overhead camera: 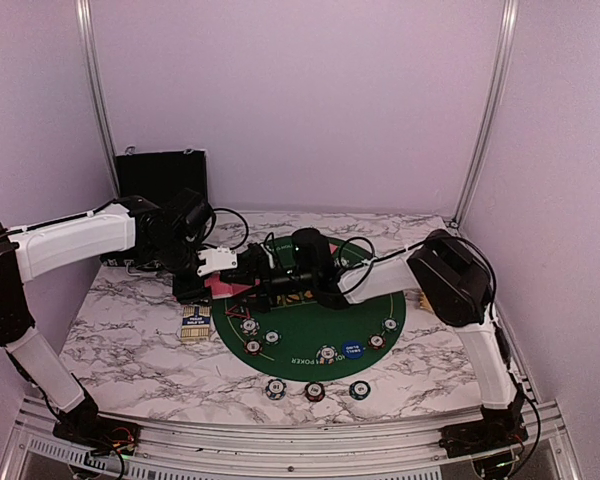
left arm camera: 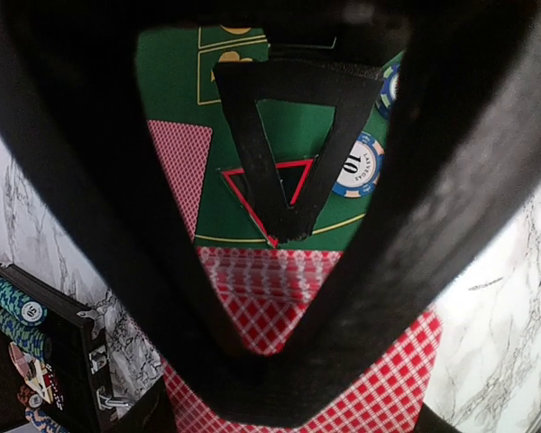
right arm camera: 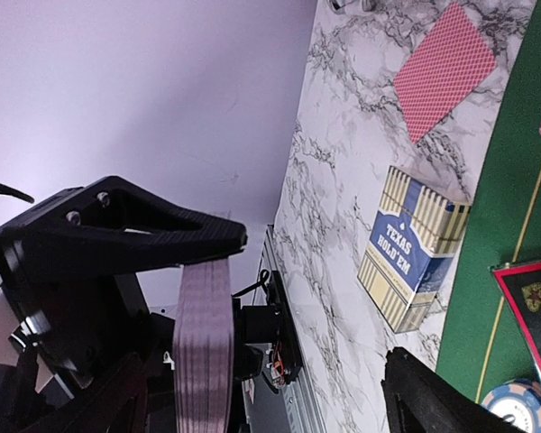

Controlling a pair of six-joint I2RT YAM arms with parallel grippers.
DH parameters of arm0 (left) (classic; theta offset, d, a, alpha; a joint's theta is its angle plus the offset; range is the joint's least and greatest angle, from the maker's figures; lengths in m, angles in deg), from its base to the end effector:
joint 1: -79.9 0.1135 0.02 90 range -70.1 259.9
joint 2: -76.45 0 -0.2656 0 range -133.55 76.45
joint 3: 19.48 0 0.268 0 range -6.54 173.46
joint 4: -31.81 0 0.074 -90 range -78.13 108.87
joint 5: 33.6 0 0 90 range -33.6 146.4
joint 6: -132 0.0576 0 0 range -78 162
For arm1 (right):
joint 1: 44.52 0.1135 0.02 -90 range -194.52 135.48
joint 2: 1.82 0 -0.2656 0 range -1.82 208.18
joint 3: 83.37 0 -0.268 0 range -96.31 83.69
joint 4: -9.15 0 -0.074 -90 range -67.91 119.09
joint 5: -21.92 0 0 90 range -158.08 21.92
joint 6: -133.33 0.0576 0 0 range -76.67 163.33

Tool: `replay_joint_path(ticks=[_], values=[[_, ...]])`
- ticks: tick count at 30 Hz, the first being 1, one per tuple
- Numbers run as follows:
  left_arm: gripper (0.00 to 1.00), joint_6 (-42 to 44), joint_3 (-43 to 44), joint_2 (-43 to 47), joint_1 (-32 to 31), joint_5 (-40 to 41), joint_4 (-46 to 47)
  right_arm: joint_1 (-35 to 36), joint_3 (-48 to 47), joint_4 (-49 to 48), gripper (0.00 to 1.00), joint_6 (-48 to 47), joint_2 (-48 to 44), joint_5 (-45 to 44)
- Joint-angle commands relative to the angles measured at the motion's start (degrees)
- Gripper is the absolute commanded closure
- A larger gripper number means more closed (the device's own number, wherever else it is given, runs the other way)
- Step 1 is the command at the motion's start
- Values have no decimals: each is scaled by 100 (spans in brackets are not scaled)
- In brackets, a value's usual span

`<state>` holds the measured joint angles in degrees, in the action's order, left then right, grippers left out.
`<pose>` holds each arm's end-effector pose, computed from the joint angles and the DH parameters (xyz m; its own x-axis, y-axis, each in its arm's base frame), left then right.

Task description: Distribute texas hold em gaming equipment

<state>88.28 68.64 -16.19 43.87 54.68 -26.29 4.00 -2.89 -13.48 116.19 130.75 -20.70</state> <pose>0.2900 -0.2131 0.2409 -0.0633 0.9393 -0.3371 0.9331 0.1756 0.3140 0.3229 0.4292 0.1425 -0.9781 -0.1295 -0.1627 -0.1763 0.1019 0.9791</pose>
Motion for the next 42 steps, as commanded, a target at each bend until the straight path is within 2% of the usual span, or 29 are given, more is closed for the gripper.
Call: replay_joint_path(ticks=[1,6,13,24,29,38,42], values=[[95,-56,195,33,-27,-133,-1,173,-459,-314,11,278,294,84],[94,-59,202,36,-27,-136,-1,215,-575,-850,12,733,547,101],[94,-59,240,20,-27,-153,-1,239,-867,-1094,11,1037,831,73],[94,-59,232,22,-27,-136,-1,251,-1478,-811,12,1092,1227,157],[94,-57,203,48,-27,-106,-10,185,-1437,-586,20,966,1222,138],[94,-49,197,54,-27,-84,-10,-33,-820,-280,31,499,780,9],[95,-38,183,49,-27,-75,-10,-83,-504,-280,39,363,572,0]])
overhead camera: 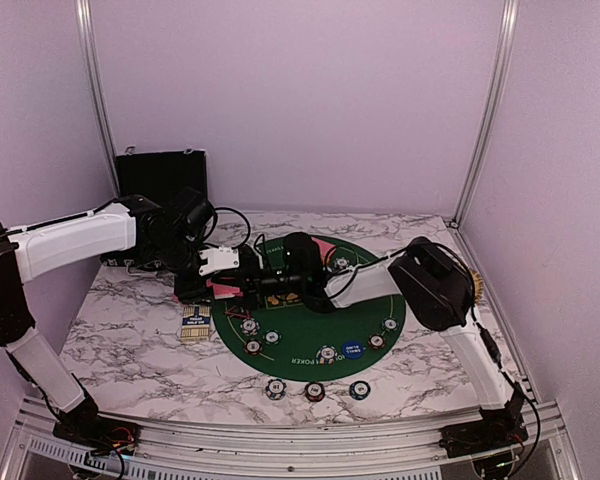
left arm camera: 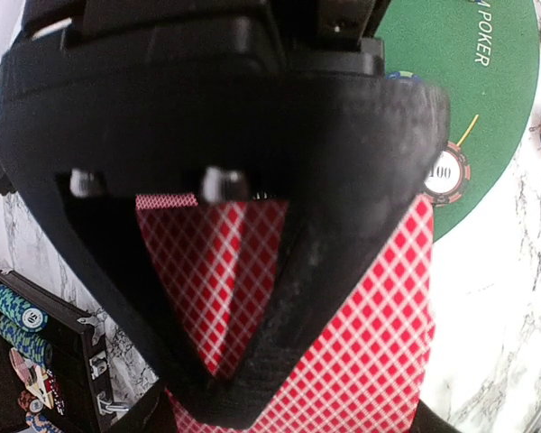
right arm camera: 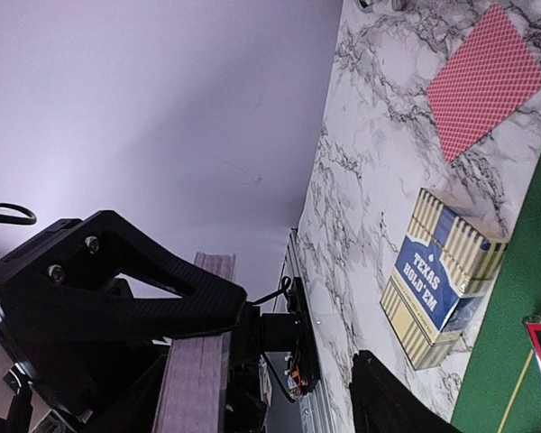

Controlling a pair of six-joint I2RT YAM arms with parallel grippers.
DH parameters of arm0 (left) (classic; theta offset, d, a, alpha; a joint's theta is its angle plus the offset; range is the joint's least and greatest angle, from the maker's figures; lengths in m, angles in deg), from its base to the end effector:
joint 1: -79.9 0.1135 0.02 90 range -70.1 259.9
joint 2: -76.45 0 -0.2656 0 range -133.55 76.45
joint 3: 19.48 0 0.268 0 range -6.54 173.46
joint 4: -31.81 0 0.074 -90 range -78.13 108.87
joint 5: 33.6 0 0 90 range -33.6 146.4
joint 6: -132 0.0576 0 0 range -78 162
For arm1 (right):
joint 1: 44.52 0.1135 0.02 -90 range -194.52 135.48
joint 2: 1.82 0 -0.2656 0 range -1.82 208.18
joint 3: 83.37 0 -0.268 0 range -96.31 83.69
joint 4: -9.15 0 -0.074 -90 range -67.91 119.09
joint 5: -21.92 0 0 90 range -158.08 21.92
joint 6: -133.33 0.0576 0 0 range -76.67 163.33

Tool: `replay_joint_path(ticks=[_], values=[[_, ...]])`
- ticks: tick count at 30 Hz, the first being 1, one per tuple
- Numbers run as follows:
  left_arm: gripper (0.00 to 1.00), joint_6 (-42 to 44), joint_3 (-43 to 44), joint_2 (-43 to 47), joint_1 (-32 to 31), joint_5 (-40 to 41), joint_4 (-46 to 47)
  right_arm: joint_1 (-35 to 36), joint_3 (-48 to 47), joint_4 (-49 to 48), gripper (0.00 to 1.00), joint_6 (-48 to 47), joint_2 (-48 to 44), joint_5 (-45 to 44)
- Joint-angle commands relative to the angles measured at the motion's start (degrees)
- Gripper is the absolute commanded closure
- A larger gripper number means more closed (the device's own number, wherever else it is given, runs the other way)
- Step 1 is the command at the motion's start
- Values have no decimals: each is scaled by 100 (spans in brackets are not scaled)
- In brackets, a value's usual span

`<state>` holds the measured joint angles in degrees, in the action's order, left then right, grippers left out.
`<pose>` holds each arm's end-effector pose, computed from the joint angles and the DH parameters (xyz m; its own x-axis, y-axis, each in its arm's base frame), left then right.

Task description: Distribute texas hold em gaming equipment

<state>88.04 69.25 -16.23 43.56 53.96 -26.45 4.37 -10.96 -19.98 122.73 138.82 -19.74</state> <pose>0.2894 -0.2160 0.2440 -0.0570 0.9347 -0.3507 0.9350 0.1731 0.3095 0.3371 0.4517 0.1281 -0.9823 -0.1319 -0.1333 -0.1381 0.0277 0.9900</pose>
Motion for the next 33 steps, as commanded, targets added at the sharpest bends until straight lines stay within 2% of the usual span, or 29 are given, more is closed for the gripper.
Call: replay_joint_path(ticks=[1,14,25,33], values=[[95,-12,114,49,4,5,6,-132,380,354,41,-311,-288,-101],[95,1,61,40,5,68,14,-252,1012,161,59,-436,-907,-81],[95,10,40,31,4,99,10,-351,1354,481,89,-703,-1332,-44],[95,15,15,31,4,103,9,-617,2043,716,97,-992,-1947,11]])
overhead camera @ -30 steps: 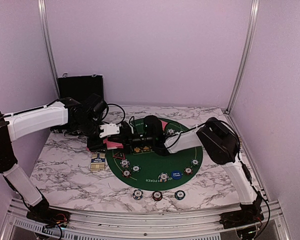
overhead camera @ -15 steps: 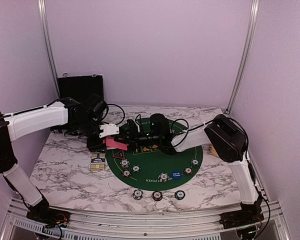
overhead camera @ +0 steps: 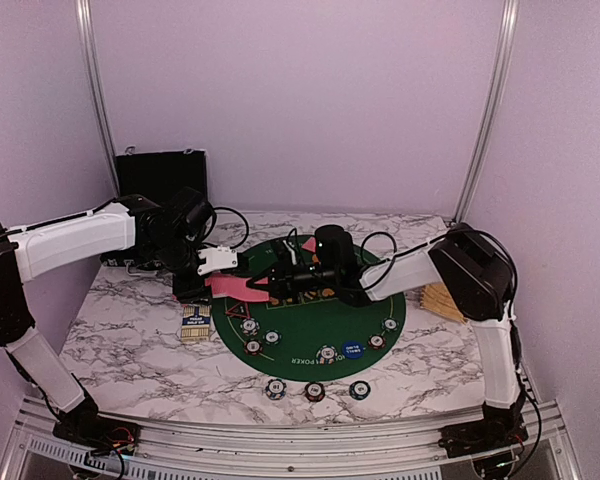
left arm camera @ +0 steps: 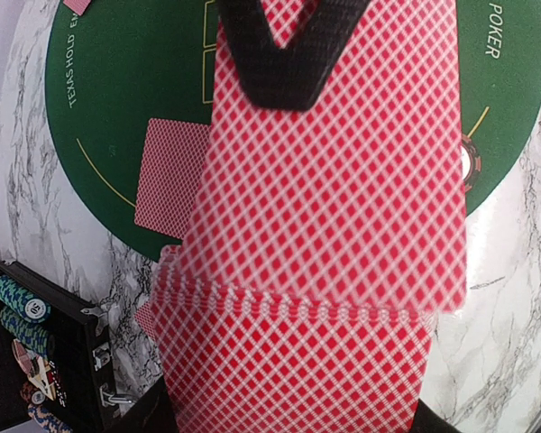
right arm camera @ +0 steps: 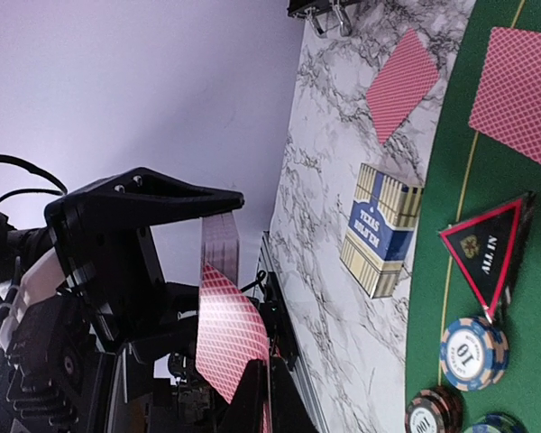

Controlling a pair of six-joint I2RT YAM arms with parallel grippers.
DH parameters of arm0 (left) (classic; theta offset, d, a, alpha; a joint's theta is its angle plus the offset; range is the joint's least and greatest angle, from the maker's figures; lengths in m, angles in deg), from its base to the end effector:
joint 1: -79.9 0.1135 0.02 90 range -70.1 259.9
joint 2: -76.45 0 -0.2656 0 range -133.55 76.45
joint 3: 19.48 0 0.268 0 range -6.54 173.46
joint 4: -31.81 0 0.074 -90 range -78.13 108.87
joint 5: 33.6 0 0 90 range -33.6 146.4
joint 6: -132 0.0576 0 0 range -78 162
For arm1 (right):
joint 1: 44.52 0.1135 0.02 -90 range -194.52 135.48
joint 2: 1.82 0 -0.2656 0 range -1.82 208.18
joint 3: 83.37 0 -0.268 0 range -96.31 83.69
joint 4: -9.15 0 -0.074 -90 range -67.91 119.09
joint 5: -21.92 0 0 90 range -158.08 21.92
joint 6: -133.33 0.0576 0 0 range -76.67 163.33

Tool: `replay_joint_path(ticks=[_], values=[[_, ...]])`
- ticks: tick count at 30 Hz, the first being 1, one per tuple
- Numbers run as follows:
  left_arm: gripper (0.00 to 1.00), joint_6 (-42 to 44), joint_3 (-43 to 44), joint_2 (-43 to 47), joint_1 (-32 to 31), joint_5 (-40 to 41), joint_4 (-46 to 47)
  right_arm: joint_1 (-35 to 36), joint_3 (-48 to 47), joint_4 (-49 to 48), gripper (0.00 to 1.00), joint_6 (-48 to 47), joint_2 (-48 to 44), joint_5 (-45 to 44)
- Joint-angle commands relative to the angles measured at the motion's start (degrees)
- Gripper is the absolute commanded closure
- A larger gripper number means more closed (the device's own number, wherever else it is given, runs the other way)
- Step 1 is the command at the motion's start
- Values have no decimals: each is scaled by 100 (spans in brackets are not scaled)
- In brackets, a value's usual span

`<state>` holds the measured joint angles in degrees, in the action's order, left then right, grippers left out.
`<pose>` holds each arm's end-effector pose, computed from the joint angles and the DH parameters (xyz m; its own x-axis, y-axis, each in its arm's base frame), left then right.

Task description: Distribute texas hold em gaming equipment

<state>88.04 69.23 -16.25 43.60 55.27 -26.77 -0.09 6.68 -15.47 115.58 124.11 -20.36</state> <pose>0.2898 -0.2143 0.2434 -0.0652 0.9409 -0.3324 0.9309 0.1774 0.3194 0.3296 0.3827 0.1489 -0.9847 -0.0681 -0.1601 -0.1675 0.1230 0.9782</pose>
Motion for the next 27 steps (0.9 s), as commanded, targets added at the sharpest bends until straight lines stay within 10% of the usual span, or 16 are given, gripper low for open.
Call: replay_joint_path(ticks=[1,27], values=[[95,19,15,33,-1,-24,42,-221,458,305,97,-331,-574,87],[95,28,-10,51,-1,-72,31,-1722,2919,3625,100,-3177,-2670,-357]])
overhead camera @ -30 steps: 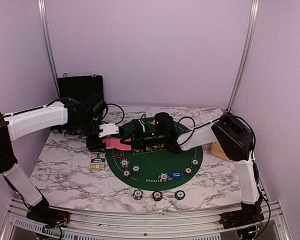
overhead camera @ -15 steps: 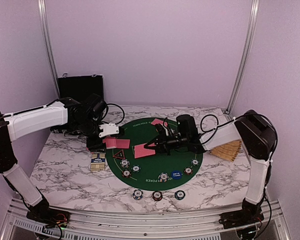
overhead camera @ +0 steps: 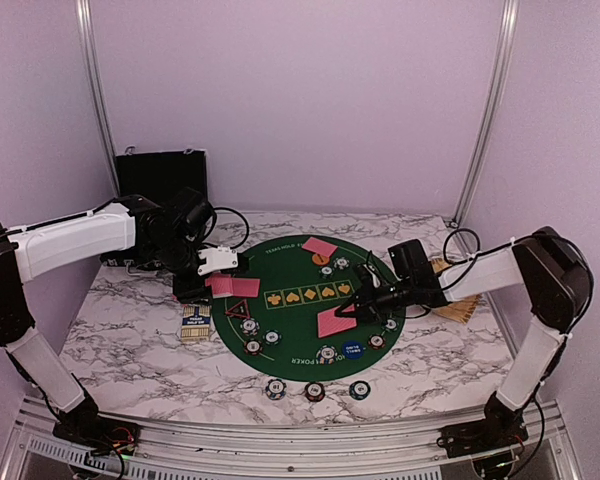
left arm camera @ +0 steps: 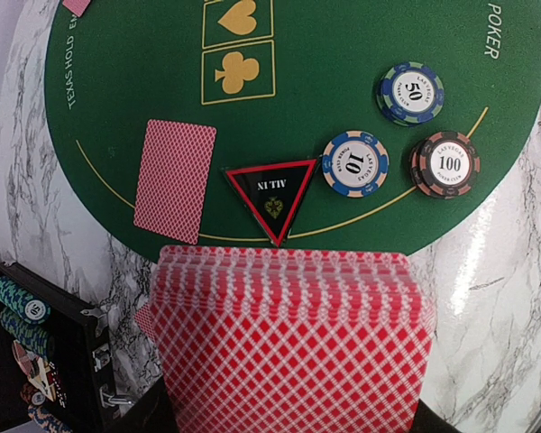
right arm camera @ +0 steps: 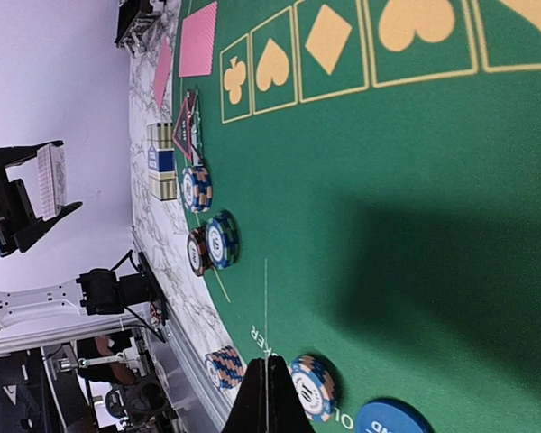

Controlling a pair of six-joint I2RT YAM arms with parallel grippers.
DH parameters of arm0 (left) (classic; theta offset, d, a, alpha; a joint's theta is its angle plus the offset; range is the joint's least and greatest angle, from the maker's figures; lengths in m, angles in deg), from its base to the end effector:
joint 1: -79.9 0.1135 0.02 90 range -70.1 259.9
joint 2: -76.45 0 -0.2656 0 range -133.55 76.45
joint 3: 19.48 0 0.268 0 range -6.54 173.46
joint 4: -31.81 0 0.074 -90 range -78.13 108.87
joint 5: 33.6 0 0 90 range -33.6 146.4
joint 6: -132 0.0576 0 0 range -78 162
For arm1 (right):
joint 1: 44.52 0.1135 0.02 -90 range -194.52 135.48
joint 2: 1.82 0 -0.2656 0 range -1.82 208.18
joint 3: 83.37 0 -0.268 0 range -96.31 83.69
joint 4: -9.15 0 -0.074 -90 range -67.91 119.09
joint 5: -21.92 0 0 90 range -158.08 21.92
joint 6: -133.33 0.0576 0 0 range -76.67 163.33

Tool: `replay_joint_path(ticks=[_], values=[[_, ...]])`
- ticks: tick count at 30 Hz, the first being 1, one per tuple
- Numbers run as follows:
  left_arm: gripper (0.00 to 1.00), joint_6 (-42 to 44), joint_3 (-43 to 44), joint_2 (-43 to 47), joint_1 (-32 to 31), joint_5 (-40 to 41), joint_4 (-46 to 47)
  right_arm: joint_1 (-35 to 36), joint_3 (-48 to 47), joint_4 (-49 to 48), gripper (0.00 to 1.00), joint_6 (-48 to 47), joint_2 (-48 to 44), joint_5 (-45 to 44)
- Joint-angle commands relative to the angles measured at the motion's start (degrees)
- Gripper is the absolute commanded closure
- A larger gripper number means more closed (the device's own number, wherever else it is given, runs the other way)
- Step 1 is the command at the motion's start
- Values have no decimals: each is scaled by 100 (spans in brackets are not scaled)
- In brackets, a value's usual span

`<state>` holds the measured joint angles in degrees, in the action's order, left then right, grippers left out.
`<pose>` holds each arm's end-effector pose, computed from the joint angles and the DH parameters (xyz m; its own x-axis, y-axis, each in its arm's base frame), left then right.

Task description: Distribute texas hold em gaming equipment

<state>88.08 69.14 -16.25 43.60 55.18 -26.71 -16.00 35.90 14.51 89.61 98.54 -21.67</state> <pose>0.2897 -0.2143 0.2429 -0.0643 0.9408 -0.3328 0.9314 0.1763 0.3184 0.2916 0.2060 0.1234 -0.9925 0.0278 -0.1187 -0.0896 0.4936 0.8650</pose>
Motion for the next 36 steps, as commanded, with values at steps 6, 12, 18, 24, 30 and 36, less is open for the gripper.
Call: replay_joint_path(ticks=[6,12,18,24,30,36], values=[[95,31,29,48,-1,-63,-3,-176,-266,1406,100,-1085,-113,-627],[95,-10,81,18,-1,-98,-34,-179,-496,1648,100,-1294,17,-894],[95,17,59,42,-1,-68,-65,-179,-811,1933,96,-1520,187,-1062],[95,24,52,45,0,-72,-74,-179,-973,2327,68,-1778,174,-1297],[95,32,56,25,2,-94,-82,-179,-1050,2725,47,-1964,-28,-1732],[95,28,37,50,0,-98,-91,-180,-1290,3189,35,-2160,-226,-2272]])
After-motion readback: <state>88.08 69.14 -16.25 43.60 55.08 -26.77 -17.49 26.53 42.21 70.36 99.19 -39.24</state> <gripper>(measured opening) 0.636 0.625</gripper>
